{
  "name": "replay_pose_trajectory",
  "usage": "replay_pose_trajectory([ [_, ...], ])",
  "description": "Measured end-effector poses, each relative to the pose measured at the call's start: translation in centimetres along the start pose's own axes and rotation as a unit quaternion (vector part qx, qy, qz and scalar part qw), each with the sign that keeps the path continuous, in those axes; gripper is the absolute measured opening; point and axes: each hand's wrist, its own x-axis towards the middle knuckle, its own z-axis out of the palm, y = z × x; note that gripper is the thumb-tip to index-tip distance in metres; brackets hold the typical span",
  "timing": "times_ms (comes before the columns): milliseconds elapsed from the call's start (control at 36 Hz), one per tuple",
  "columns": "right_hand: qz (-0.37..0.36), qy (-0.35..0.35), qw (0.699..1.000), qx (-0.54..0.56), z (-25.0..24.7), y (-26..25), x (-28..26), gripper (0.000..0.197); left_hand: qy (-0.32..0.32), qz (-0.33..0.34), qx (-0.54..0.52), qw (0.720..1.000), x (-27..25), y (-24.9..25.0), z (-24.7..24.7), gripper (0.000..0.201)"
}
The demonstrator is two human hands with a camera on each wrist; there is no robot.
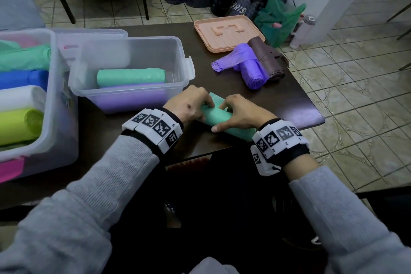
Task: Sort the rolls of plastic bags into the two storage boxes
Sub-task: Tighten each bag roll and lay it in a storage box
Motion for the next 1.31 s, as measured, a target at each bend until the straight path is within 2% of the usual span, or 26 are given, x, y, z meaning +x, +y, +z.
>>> replay_pose_trajectory([
  [83,0.015,-0.004,0.999,0.052,0.0,-0.2,0.3,0.099,0.004,-0.001,-0.01,1.0,0.0,-0.1,0.1,0.055],
  [139,0.021,-0.01,0.998,0.058,0.1,-0.5,0.4,0.116,0.005,0.0,-0.013,1.0,0.0,-0.2,0.1,0.055],
  [167,0.023,-0.015,0.998,0.052,0.2,-0.6,0.5,0.119,0.005,0.001,-0.015,1.0,0.0,-0.2,0.1,0.055],
  [444,0.0,-0.008,0.999,-0.031,0.7,-1.3,0.0,0.069,0.003,0.003,-0.022,1.0,0.3,-0.4,0.2,0.054],
  [583,-0.03,0.047,0.997,-0.061,1.6,-2.0,-0.8,0.064,0.02,0.018,-0.029,0.999,0.0,-0.6,0.2,0.053],
  [667,-0.043,0.09,0.992,-0.075,2.8,-2.5,-1.4,0.065,0.028,0.014,-0.074,0.997,-0.5,-1.0,0.3,0.053],
  [722,-0.055,0.102,0.991,-0.072,3.5,-2.8,-1.8,0.063,0.044,-0.003,-0.133,0.99,-1.3,-1.5,0.5,0.049],
  [806,-0.08,0.101,0.988,-0.08,4.0,-3.3,-2.2,0.058,0.102,-0.057,-0.227,0.967,-2.8,-2.7,1.1,0.038],
  [861,-0.093,0.094,0.988,-0.083,4.2,-3.8,-2.5,0.058,0.143,-0.101,-0.249,0.952,-4.0,-3.8,1.6,0.031],
  [917,-0.106,0.087,0.987,-0.087,4.5,-4.5,-2.6,0.058,0.179,-0.149,-0.257,0.938,-5.0,-5.1,2.3,0.034],
  [972,-0.123,0.083,0.985,-0.091,4.8,-5.4,-2.7,0.057,0.209,-0.204,-0.337,0.895,-5.8,-6.7,2.9,0.048],
  [1028,-0.134,0.076,0.983,-0.096,5.2,-6.4,-2.8,0.055,0.237,-0.254,-0.442,0.827,-6.7,-7.6,3.1,0.069],
  [1055,-0.137,0.069,0.983,-0.096,5.4,-6.8,-2.7,0.055,0.25,-0.27,-0.492,0.789,-7.2,-7.9,2.9,0.067],
  [1111,-0.145,0.058,0.983,-0.093,5.7,-7.6,-2.7,0.054,0.276,-0.29,-0.574,0.714,-7.6,-8.6,2.4,0.049],
  [1167,-0.152,0.045,0.983,-0.087,5.9,-8.4,-2.6,0.054,0.289,-0.304,-0.636,0.648,-8.1,-9.2,1.3,0.063],
  [1222,-0.159,0.03,0.984,-0.076,6.0,-9.0,-2.5,0.054,0.306,-0.296,-0.676,0.601,-8.2,-9.8,0.1,0.071],
  [1305,-0.174,0.012,0.983,-0.059,5.6,-9.7,-2.3,0.049,0.317,-0.263,-0.729,0.547,-8.2,-10.2,-1.4,0.062],
])
